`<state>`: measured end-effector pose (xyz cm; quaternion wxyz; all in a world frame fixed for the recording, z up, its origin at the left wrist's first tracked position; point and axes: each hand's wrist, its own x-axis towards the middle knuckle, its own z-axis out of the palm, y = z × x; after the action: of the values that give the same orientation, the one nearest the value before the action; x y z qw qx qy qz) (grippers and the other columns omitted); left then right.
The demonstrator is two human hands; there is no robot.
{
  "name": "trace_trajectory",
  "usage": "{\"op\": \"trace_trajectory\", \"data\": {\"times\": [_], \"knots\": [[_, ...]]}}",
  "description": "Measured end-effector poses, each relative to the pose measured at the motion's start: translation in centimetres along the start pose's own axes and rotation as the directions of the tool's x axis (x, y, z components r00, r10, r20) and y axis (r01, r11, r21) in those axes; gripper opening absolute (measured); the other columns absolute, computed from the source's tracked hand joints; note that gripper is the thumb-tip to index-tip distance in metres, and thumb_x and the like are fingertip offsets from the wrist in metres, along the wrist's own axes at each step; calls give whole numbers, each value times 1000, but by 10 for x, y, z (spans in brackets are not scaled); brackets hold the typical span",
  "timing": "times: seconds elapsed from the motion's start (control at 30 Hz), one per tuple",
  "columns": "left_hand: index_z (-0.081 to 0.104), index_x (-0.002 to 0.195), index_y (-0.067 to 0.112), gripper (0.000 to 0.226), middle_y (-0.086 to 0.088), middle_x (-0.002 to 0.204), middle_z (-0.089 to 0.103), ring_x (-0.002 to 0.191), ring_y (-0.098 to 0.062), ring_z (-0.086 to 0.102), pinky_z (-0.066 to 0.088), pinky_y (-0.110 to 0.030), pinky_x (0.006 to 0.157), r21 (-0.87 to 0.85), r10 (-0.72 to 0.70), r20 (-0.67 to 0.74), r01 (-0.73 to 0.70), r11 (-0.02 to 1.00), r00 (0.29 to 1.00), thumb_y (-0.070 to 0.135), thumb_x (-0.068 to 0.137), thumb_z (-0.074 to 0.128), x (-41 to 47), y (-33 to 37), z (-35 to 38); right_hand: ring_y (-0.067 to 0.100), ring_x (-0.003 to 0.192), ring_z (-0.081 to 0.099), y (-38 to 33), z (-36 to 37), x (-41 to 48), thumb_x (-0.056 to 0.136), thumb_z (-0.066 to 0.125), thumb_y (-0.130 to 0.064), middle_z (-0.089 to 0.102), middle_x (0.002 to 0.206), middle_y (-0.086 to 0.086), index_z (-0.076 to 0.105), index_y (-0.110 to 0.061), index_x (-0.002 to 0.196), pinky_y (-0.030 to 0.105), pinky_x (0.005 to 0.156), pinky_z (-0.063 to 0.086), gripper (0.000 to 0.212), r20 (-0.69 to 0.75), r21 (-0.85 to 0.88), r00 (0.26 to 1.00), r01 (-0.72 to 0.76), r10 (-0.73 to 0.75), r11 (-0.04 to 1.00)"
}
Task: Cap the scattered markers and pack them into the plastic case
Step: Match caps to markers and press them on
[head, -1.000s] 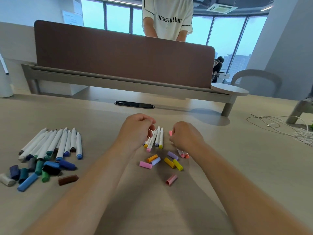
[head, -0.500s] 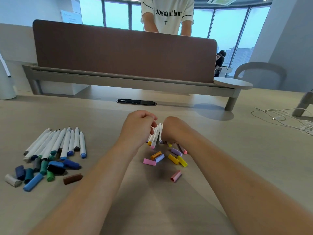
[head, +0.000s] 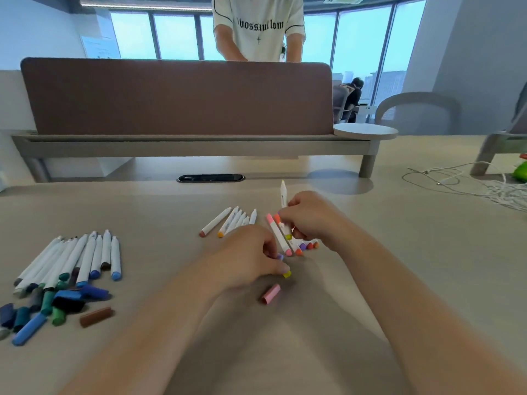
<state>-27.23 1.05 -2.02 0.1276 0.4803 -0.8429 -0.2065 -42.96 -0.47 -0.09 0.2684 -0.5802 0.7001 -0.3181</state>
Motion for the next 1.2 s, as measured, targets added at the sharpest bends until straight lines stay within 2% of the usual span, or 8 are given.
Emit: {"op": "trace_trajectory", "data": {"times": [0.27,0.47,0.53,0.6,0.67,0.77,0.93,1.2], "knots": [[65,87,24,28,4,80,61,69,-6,52,35,-23,54,209,3,-20,2,978,1000,50,81,71,2,12,9,22,58,53,5,4,-4,80,60,-22,58,67,13,60,-6,80,36,58,48,16,-19,76,999,41,-40,996],[67,89,22,17,5,82,65,75,-12,60,46,-26,64,-197,-107,-174,72,978,979,37,82,71,3,-7,-11,19,62,55,6,3,-3,87,59,-27,59,73,13,62,-7,84,39,64,53,20,-75,-22,993,92,-93,996],[68,92,15,12,-1,79,66,66,-14,57,44,-28,63,-511,-222,-205,89,855,953,23,84,71,8,-22,-21,19,58,51,4,5,-7,87,57,-26,54,67,9,59,-6,81,35,57,46,21,-60,-13,991,118,-119,993],[65,96,6,13,-12,77,62,64,-20,51,42,-34,62,-806,-314,-174,48,589,933,6,84,70,10,-36,-26,20,52,49,0,8,-15,88,56,-24,52,63,9,56,-2,83,32,52,42,23,15,11,990,141,-141,990],[60,99,3,17,-15,81,61,66,-23,54,46,-36,64,-934,-359,-158,-21,355,920,-4,85,65,12,-47,-30,21,44,49,-7,11,-21,89,55,-18,53,62,16,53,4,87,28,45,40,22,126,54,977,165,-170,985],[56,102,3,20,-14,84,65,69,-24,63,53,-33,73,-984,-367,-144,-92,155,919,-10,88,59,13,-54,-31,22,48,48,-12,15,-28,89,57,-10,56,69,21,54,7,91,22,43,38,17,236,140,952,167,-197,976],[58,99,4,14,-16,84,69,71,-25,71,59,-31,69,-990,-397,-139,-122,69,907,-7,91,57,12,-53,-31,16,60,57,-14,19,-30,88,61,-16,64,75,9,65,-13,88,24,54,49,5,307,69,931,187,-199,980],[63,105,4,15,-17,92,72,76,-24,73,60,-30,64,-987,-407,-156,-124,105,900,-2,91,61,10,-46,-31,12,70,62,-15,20,-30,92,61,-22,67,86,3,66,-16,95,22,62,55,9,320,-4,923,227,-214,974]]}}
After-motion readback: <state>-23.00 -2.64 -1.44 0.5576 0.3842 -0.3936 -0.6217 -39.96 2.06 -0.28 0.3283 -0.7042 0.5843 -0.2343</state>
